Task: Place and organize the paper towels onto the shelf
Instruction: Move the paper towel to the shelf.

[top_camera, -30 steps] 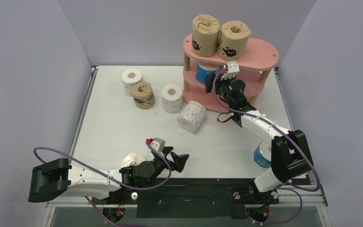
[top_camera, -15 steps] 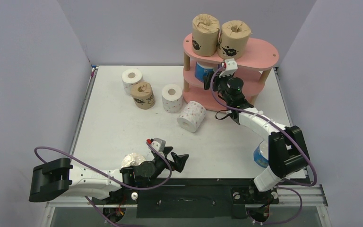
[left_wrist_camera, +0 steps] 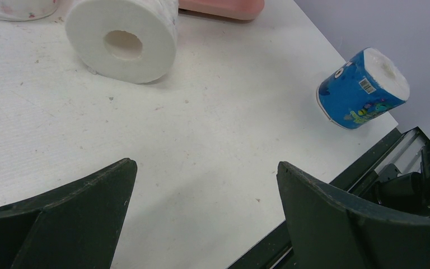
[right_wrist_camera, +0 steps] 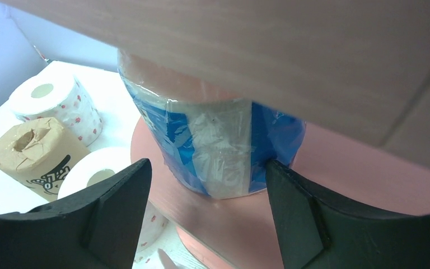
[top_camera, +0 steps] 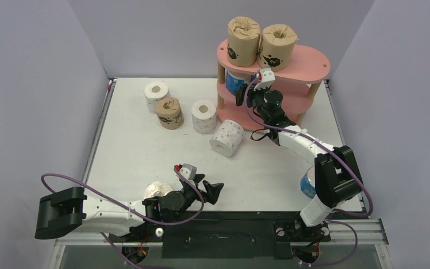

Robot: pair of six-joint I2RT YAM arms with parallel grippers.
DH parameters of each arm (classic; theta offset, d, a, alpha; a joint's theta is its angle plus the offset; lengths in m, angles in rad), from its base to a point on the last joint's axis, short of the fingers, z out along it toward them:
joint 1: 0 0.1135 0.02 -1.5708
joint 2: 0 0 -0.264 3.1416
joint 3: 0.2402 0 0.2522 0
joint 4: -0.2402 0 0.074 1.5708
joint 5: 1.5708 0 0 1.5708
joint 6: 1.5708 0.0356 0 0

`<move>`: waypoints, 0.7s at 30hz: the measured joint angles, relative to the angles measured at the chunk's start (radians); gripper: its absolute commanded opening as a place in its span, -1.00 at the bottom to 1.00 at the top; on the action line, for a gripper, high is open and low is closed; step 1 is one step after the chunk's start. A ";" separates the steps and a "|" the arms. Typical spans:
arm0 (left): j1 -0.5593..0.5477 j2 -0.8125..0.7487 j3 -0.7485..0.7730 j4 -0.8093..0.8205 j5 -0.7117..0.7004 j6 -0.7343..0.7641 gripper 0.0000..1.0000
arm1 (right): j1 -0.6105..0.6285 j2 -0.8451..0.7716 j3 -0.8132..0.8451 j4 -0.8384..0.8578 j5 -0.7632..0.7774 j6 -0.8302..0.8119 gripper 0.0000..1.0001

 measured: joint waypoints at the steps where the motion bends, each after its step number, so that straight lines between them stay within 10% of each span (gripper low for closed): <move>1: 0.000 0.000 0.000 0.000 0.000 0.000 0.93 | 0.002 0.001 0.001 -0.003 0.000 0.000 0.40; 21: 0.000 -0.002 0.000 0.000 -0.001 0.000 0.93 | 0.013 0.009 0.019 -0.022 -0.001 0.003 0.43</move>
